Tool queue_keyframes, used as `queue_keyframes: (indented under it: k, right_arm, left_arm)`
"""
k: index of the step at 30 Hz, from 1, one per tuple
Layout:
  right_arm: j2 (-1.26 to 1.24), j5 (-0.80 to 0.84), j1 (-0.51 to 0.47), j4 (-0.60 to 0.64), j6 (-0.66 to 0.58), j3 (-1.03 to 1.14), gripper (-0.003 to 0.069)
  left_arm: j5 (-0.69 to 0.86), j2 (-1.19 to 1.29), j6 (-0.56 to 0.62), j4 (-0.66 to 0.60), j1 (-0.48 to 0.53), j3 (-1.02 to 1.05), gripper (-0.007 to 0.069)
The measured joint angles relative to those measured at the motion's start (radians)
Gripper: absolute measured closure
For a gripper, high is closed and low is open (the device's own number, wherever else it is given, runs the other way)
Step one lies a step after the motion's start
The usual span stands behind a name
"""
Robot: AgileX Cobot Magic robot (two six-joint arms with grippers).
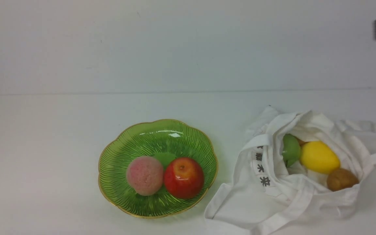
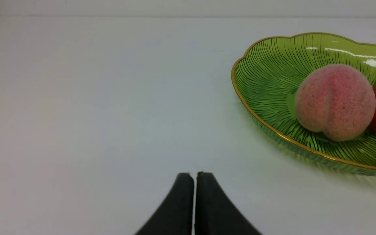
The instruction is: Take the fruit out of the cloth bag on the white table and place them on a plate.
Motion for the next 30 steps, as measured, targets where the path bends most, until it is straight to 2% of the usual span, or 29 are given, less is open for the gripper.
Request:
queue_keyframes:
  k: [3, 8, 15, 19, 30]
  right_arm:
    - [-0.163, -0.091, 0.000, -0.079, 0.078, 0.128, 0.0671]
    - [-0.484, -0.364, 0.000, -0.310, 0.203, 0.441, 0.0673]
    - [-0.694, -0.597, 0.000, -0.414, 0.356, 0.660, 0.0673]
    - [-0.707, -0.640, 0.000, -0.444, 0.376, 0.707, 0.0673]
    - [-0.707, -0.625, 0.000, -0.454, 0.382, 0.740, 0.0673]
  left_arm:
    - [0.000, 0.000, 0.000, 0.000, 0.000, 0.000, 0.0632]
    - [0.000, 0.000, 0.000, 0.000, 0.000, 0.000, 0.0632]
    - [0.000, 0.000, 0.000, 0.000, 0.000, 0.000, 0.0632]
    - [0.000, 0.000, 0.000, 0.000, 0.000, 0.000, 0.0632]
    - [0.000, 0.000, 0.000, 0.000, 0.000, 0.000, 0.0632]
